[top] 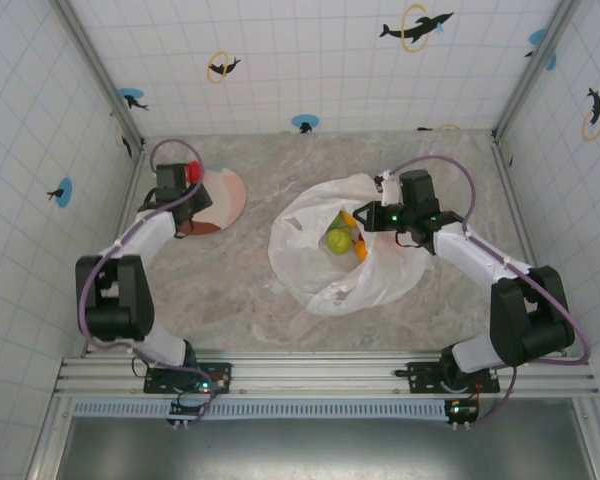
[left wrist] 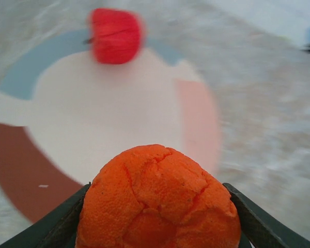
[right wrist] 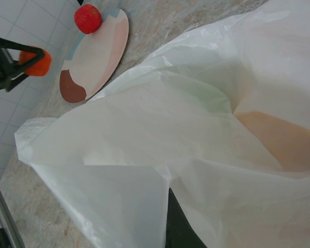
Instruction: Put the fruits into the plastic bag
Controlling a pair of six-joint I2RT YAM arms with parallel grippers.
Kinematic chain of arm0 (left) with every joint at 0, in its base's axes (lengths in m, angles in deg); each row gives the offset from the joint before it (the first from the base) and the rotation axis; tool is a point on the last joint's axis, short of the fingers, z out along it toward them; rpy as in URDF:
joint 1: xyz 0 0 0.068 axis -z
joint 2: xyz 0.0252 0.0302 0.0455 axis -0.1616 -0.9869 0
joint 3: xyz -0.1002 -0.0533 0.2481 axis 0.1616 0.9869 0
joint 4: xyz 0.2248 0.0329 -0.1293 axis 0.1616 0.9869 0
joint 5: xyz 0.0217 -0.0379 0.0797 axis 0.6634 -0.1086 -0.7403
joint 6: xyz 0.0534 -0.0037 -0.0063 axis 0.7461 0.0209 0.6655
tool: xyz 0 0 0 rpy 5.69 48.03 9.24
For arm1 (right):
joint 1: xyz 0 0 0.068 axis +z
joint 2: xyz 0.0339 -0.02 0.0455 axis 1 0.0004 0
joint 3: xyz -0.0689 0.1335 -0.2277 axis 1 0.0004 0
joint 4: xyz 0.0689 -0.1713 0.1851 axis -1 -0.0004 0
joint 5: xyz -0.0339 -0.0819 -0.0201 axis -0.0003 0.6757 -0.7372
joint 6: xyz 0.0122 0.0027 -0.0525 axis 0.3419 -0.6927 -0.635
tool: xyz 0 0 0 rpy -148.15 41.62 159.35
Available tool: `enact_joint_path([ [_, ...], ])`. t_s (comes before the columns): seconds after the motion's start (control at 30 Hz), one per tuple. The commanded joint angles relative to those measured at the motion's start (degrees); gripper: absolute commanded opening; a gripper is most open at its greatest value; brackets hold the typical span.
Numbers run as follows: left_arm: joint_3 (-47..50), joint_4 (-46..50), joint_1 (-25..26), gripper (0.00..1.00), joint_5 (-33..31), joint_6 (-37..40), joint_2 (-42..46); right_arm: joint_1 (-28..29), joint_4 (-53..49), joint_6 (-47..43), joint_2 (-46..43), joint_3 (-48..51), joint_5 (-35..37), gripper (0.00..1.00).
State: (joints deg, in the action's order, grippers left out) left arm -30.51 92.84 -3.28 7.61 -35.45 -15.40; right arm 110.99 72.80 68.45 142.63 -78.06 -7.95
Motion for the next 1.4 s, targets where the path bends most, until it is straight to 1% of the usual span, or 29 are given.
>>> enact_joint_path([
  [0.0,4.05,-2.46,6.89,0.62,2.59,-1.20,5.97,0.18,1.08,-0.55,1.33,-1.13,-0.20,0.00],
  [0.1,7.67,-5.63,15.58,0.61,2.96,-2.97,10.37,0.22,1.83,-0.45,2.02,-0.84,-0.11,0.00],
  [0.13,8.78,-6.88,19.56,0.61,3.17,-3.23,11.24,0.08,2.06,-0.36,2.51,-0.95,-0.11,0.00],
  [0.23,10.90,-10.13,29.53,0.61,2.79,-2.66,12.24,-0.01,1.85,-0.37,3.49,-1.59,-0.23,0.00],
  [0.3,11.31,-11.96,35.32,0.60,3.03,-1.78,11.28,-0.07,1.77,-0.51,3.72,-2.05,-0.13,0.00],
  [0.37,11.09,-13.21,40.02,0.61,2.99,-0.27,9.16,-0.33,1.41,-0.58,4.03,-2.72,0.06,0.00],
  [0.47,9.59,-13.59,44.69,0.61,1.81,2.36,5.07,-0.79,1.29,-0.63,4.21,-3.17,0.06,0.00],
  [0.57,8.04,-14.08,47.14,0.61,2.24,4.48,0.87,-1.31,1.34,-0.50,4.33,-3.21,-0.30,0.00],
  [0.67,6.45,-14.57,47.89,0.61,2.54,4.72,-3.00,-1.42,1.37,-0.42,4.22,-3.13,-0.46,0.00],
  [0.8,2.29,-11.39,47.89,0.61,-1.20,3.71,-9.27,-1.67,1.38,-0.37,3.56,-2.78,-0.42,0.00],
  [0.87,0.79,-10.83,47.92,0.61,-1.81,4.01,-12.07,-1.74,1.32,-0.32,3.17,-2.52,-0.47,0.00],
  [1.17,0.46,-14.79,47.90,0.65,-0.45,2.12,-17.78,-1.84,1.75,0.24,2.41,-1.29,-0.62,0.00],
  [1.27,-2.89,-15.32,47.94,0.66,-2.22,1.21,-19.59,-1.85,2.82,1.11,2.55,-0.79,-1.41,0.00],
  [1.37,-5.89,-14.55,47.92,0.66,-5.55,-0.06,-21.94,-1.67,3.16,1.43,2.67,-0.91,-1.70,0.00],
])
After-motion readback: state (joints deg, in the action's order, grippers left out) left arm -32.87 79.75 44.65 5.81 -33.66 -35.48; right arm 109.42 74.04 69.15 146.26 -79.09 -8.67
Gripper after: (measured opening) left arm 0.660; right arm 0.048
